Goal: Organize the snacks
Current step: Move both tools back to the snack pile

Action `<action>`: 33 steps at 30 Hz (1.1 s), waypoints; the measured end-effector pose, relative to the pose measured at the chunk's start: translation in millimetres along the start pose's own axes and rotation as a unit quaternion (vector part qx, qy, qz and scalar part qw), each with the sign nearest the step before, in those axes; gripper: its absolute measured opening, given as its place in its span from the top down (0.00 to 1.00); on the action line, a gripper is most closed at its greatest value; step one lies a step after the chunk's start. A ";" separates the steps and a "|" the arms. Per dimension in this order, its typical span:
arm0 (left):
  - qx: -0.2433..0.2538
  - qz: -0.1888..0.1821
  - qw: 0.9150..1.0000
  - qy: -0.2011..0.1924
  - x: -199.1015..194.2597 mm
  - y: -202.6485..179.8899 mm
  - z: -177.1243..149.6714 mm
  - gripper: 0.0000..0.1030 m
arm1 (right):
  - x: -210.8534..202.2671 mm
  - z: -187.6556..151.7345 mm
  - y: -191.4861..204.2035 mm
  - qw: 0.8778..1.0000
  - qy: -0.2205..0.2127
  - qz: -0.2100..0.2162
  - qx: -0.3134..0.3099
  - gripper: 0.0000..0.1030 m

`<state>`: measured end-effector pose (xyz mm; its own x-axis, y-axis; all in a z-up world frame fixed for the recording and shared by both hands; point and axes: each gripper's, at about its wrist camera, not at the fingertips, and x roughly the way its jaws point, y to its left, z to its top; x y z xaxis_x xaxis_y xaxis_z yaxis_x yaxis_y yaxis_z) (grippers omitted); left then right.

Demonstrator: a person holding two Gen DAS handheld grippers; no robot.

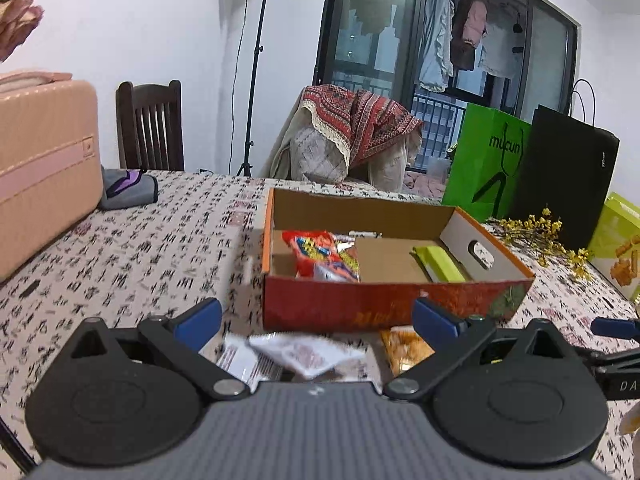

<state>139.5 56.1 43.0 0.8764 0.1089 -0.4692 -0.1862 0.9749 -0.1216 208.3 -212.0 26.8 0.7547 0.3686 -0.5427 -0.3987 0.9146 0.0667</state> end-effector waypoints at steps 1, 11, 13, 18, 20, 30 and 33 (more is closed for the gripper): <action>-0.001 0.000 1.000 0.002 -1.7 1.5 -3.5 0.00 | -1.8 -6.1 -0.5 1.000 0.005 0.000 -0.002 0.00; -0.001 0.001 0.999 0.033 -17.3 19.1 -44.6 0.00 | -5.1 -52.6 -1.4 0.997 0.059 -0.011 -0.048 0.00; -0.006 0.003 0.999 0.039 -18.8 22.6 -49.5 0.00 | -1.9 -56.4 0.0 0.996 0.066 -0.019 -0.061 0.03; -0.015 0.011 0.998 0.052 -17.6 30.4 -57.3 0.00 | 7.6 -55.4 9.0 0.994 0.066 -0.015 -0.088 0.18; -0.016 0.013 0.998 0.052 -18.4 30.9 -58.9 0.00 | 13.3 -53.9 14.2 0.992 0.069 -0.013 -0.104 0.18; -0.021 0.015 0.998 0.056 -21.6 33.5 -61.0 0.00 | 26.2 -43.8 9.1 0.991 0.076 0.058 -0.092 0.49; -0.017 0.014 0.998 0.060 -20.0 32.2 -62.3 0.00 | 21.2 -46.8 10.2 0.992 0.075 0.057 -0.089 0.52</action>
<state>88.4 73.2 -6.0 0.8118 0.1099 -0.5735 -0.2265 0.9645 -0.1358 195.8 -202.6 -23.2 0.6187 0.4266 -0.6597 -0.5722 0.8201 -0.0064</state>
